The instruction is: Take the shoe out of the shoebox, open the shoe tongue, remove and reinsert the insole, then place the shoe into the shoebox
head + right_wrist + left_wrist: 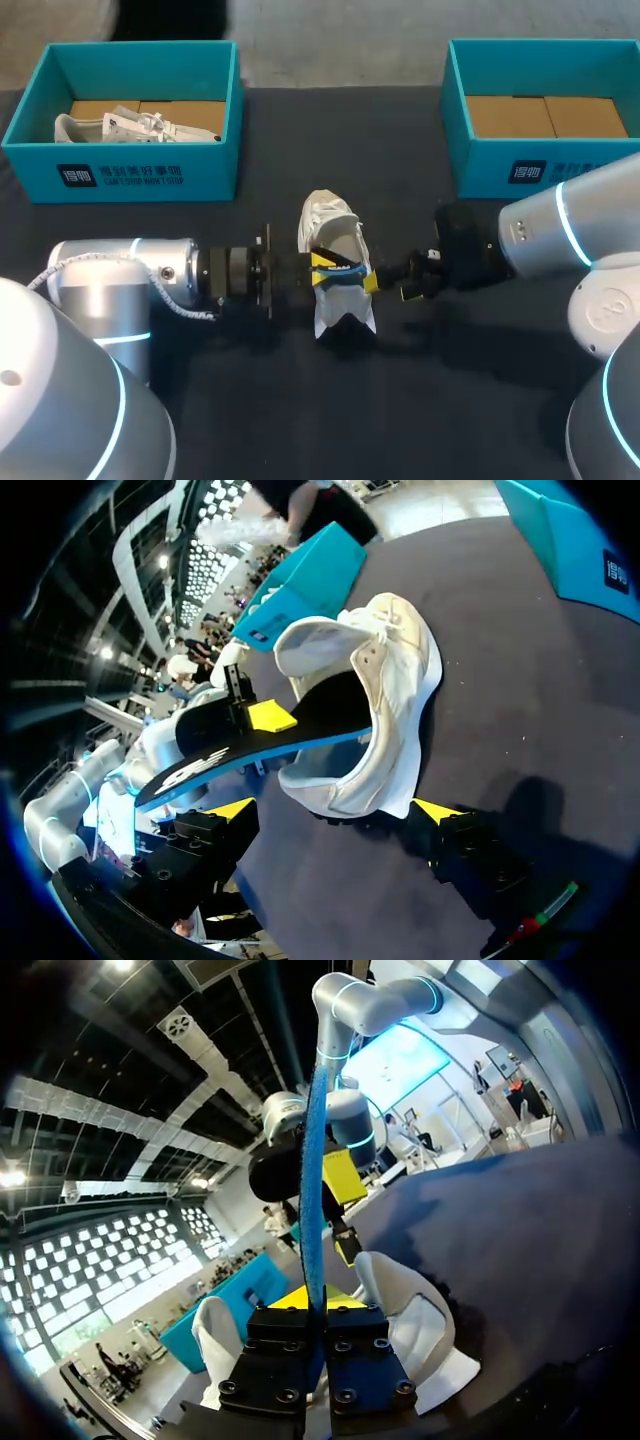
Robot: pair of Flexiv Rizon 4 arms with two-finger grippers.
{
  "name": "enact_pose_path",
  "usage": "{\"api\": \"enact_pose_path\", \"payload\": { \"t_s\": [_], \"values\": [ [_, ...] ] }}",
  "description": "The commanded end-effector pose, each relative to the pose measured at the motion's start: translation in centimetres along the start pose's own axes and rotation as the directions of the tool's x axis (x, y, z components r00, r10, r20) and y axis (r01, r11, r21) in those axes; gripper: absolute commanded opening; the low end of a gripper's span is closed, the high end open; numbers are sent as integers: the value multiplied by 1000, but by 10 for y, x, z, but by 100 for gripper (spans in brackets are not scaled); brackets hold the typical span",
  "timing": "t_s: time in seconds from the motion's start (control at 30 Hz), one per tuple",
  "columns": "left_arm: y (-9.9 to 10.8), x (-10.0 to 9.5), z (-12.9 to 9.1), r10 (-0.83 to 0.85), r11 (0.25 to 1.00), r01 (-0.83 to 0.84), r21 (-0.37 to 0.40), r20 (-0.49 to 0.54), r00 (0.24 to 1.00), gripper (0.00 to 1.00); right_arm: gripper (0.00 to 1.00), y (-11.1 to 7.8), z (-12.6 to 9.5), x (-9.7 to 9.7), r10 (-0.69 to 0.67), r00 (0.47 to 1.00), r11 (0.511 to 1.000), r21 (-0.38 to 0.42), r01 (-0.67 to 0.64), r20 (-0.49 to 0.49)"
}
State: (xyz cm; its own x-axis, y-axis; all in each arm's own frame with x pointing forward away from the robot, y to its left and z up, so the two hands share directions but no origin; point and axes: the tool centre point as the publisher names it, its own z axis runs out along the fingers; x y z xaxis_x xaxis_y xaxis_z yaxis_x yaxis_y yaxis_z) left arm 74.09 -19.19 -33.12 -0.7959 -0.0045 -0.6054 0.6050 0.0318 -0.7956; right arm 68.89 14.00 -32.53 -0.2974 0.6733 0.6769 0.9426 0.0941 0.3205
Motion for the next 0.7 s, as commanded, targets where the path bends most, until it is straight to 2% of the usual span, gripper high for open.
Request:
{"api": "enact_pose_path", "payload": {
  "t_s": [0.03,0.23,0.27,0.3,0.33,0.43,0.7],
  "values": [
    [9,-2,2,8,1000,-8,-1,-4,1000,0,100,-1,0,2,1,1000,1000,-1,-1,5],
    [11,-3,-1,6,1000,-6,-12,-7,1000,0,100,-1,0,2,1,1000,1000,-1,-1,5],
    [8,-4,-1,5,1000,-5,-12,-6,1000,17,100,-1,0,2,1,1000,1000,-1,-1,5],
    [8,-4,-1,5,1000,-5,-12,-6,1000,17,100,-1,0,2,1,1000,1000,-1,-1,5],
    [2,-4,-1,9,1000,-9,-3,-6,1000,42,100,-1,0,2,1,1000,1000,-1,-1,5],
    [-6,-5,-2,15,1000,-15,9,-3,1000,42,100,-1,0,2,1,1000,1000,-1,-1,5],
    [-17,1,-4,24,999,-24,23,-9,1000,29,100,-1,0,2,1,1000,1000,-1,-1,5]
  ]
}}
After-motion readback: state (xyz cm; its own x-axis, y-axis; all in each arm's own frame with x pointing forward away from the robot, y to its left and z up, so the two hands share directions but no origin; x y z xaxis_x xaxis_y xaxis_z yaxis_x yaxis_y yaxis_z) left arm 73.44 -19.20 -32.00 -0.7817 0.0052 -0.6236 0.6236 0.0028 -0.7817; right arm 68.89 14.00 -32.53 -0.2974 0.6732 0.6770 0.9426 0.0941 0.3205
